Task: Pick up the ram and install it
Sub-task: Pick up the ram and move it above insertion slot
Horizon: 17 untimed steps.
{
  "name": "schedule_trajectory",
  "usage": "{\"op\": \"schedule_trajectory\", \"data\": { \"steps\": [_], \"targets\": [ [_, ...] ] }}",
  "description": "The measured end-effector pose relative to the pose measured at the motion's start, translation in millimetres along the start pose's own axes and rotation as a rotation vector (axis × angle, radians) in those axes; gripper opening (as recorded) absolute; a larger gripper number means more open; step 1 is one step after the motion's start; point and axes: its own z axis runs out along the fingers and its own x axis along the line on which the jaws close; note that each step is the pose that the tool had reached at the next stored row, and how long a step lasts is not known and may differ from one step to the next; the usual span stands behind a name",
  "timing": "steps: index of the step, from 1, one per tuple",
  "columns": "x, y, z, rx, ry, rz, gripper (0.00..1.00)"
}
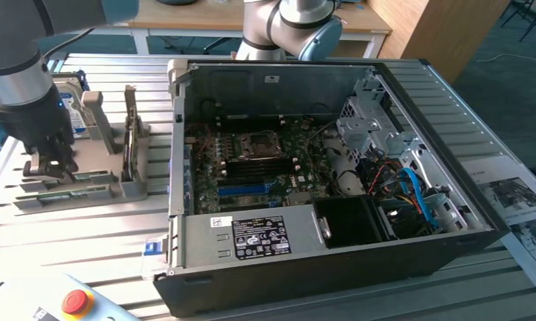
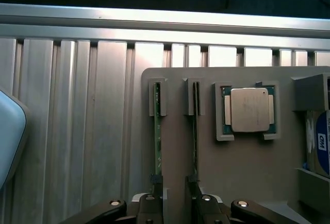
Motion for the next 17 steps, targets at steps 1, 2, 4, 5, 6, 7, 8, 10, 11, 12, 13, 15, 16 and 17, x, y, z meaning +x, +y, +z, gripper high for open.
{"op": "schedule_trajectory", "data": {
  "steps": [1,2,4,5,6,7,8,10,11,12,13,15,16,17],
  "targets": [
    [0.0,-0.1,1.3,-0.0001,0.0,0.0,0.31],
    [0.0,-0.1,2.4,0.0,0.0,0.0,0.31],
    [0.0,-0.1,2.8,-0.0001,0.0001,0.0,0.31],
    [0.0,-0.1,2.8,-0.0002,0.0001,0.0,0.31],
    [0.0,-0.2,2.8,-0.0002,0.0001,0.0,0.31],
    [0.0,-0.2,2.8,-0.0001,0.0001,0.0,0.31],
    [0.1,-0.2,2.9,-0.0001,0.0001,0.0,0.31],
    [1.1,-0.3,3.0,0.0002,-0.0001,0.0,0.31],
    [1.8,-0.2,2.9,0.0,0.0001,0.0,0.31],
    [2.4,-0.1,2.8,-0.0001,0.0001,0.0,0.31],
    [3.0,-0.1,2.9,0.0,0.0,0.0,0.31],
    [4.4,-0.1,2.9,0.0,0.0001,0.0,0.31],
    [5.0,-0.1,2.8,-0.0001,0.0001,0.0,0.31],
    [5.6,-0.1,2.9,0.0,0.0,0.0,0.31]
  ]
}}
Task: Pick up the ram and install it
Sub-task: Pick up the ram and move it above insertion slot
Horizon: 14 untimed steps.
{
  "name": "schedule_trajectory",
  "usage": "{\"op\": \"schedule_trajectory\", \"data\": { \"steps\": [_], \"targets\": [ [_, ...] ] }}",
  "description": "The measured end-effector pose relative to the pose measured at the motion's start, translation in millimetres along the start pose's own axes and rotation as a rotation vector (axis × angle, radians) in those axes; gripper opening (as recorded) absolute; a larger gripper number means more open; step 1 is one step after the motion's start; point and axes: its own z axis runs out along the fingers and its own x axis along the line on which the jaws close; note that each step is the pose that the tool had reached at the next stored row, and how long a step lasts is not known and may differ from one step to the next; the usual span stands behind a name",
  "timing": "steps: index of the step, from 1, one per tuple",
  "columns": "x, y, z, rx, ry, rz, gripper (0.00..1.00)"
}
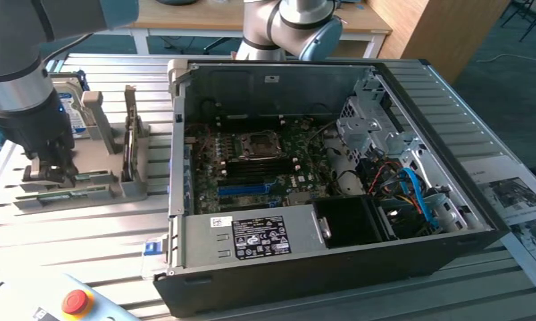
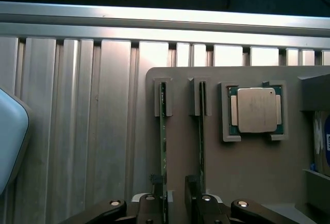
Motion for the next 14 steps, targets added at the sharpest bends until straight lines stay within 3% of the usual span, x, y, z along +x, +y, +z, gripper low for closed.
{"op": "schedule_trajectory", "data": {
  "steps": [14],
  "targets": [
    [6.9,0.1,-0.1,0.0,0.0,0.0,0.31]
  ]
}}
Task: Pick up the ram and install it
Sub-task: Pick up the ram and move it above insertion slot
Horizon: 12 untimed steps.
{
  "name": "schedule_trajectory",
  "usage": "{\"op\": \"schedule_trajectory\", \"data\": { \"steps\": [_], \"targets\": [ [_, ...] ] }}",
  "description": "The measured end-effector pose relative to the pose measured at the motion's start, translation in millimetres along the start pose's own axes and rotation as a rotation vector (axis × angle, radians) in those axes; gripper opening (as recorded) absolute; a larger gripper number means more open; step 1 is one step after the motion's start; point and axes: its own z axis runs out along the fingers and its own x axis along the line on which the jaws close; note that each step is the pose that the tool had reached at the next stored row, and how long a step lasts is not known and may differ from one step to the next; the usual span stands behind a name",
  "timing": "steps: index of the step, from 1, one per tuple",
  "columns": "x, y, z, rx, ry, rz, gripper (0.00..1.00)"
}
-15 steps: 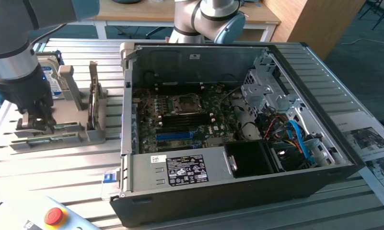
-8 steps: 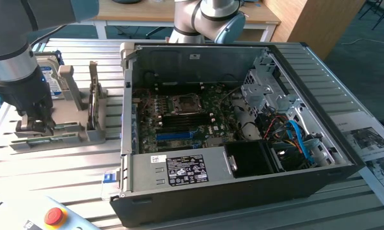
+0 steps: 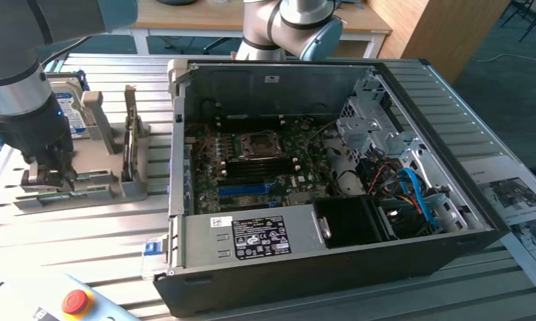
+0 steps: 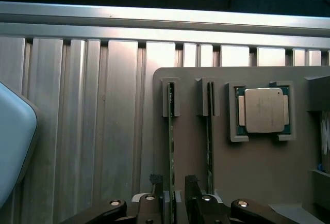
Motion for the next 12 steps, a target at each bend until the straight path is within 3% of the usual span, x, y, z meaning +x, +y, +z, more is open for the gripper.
{"op": "schedule_trajectory", "data": {
  "steps": [12],
  "targets": [
    [1.4,0.0,1.6,-0.0002,0.0001,0.0,0.31]
  ]
}}
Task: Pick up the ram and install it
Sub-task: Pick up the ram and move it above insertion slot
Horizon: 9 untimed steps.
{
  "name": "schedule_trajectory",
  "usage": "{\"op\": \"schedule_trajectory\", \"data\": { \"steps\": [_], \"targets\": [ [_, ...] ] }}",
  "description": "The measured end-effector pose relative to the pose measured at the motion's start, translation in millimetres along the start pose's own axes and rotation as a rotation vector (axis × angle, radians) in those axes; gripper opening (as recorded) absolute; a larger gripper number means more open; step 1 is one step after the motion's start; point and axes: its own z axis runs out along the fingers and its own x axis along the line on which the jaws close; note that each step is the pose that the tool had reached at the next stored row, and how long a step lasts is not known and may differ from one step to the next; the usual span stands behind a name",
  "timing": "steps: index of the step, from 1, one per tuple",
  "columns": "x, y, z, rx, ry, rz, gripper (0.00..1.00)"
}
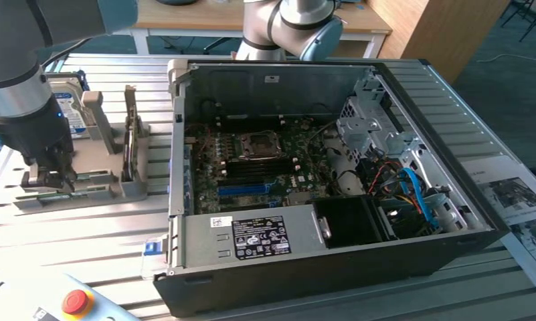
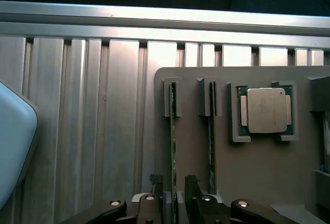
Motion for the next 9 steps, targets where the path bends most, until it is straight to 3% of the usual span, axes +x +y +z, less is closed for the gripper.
{"op": "schedule_trajectory", "data": {
  "steps": [9],
  "targets": [
    [0.1,-0.4,6.3,0.0002,-0.0001,0.0,0.31]
  ]
}}
